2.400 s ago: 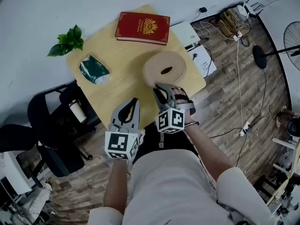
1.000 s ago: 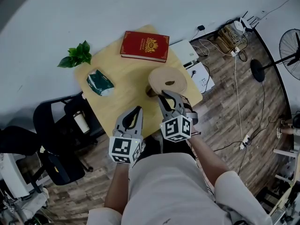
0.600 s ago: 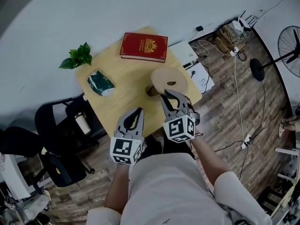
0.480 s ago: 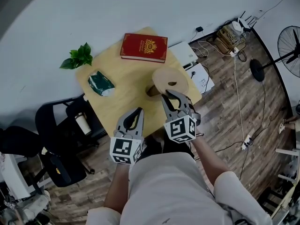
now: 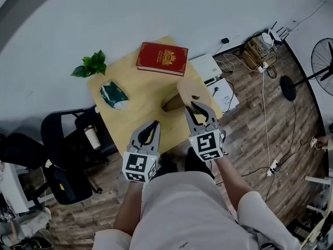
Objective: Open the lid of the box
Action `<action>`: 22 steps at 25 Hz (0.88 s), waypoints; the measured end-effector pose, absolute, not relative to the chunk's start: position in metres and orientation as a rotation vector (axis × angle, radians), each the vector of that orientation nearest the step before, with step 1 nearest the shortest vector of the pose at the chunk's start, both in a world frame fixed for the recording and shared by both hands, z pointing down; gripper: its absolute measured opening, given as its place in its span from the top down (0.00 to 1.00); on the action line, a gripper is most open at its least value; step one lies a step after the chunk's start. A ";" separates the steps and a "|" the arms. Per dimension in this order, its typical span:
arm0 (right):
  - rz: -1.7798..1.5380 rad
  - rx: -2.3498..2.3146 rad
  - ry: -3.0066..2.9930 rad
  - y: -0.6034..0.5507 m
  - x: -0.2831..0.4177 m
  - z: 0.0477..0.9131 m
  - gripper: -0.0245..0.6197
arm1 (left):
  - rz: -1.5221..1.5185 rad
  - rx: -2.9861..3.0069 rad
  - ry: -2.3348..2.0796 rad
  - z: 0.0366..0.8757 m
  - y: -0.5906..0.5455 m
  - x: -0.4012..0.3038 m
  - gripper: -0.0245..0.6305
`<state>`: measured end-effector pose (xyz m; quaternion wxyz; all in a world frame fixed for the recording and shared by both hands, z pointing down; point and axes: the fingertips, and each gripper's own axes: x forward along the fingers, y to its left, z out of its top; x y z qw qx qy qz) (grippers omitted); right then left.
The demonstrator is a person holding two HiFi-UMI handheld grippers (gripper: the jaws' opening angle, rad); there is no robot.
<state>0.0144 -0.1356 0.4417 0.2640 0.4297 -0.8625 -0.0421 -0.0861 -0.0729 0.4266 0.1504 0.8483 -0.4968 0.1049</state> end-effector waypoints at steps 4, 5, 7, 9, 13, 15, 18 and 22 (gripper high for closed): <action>-0.051 1.168 -2.391 -0.138 0.028 0.434 0.84 | 0.308 2.422 -1.449 0.424 -0.076 -0.073 0.94; -0.040 1.166 -2.405 -0.140 0.031 0.432 0.84 | 0.307 2.417 -1.458 0.424 -0.078 -0.070 0.94; -0.017 1.158 -2.433 -0.141 0.039 0.429 0.84 | 0.302 2.403 -1.473 0.422 -0.081 -0.062 0.94; 0.002 1.149 -2.457 -0.143 0.048 0.426 0.84 | 0.298 2.392 -1.485 0.419 -0.082 -0.052 0.94; 0.015 1.127 -2.490 -0.145 0.065 0.419 0.84 | 0.284 2.370 -1.525 0.412 -0.083 -0.035 0.94; 0.035 1.116 -2.503 -0.145 0.074 0.418 0.84 | 0.270 2.355 -1.545 0.410 -0.083 -0.027 0.94; 0.053 1.106 -2.537 -0.147 0.085 0.412 0.84 | 0.260 2.338 -1.574 0.406 -0.083 -0.016 0.94; 0.078 1.095 -2.574 -0.148 0.102 0.405 0.84 | 0.249 2.309 -1.610 0.403 -0.082 -0.002 0.94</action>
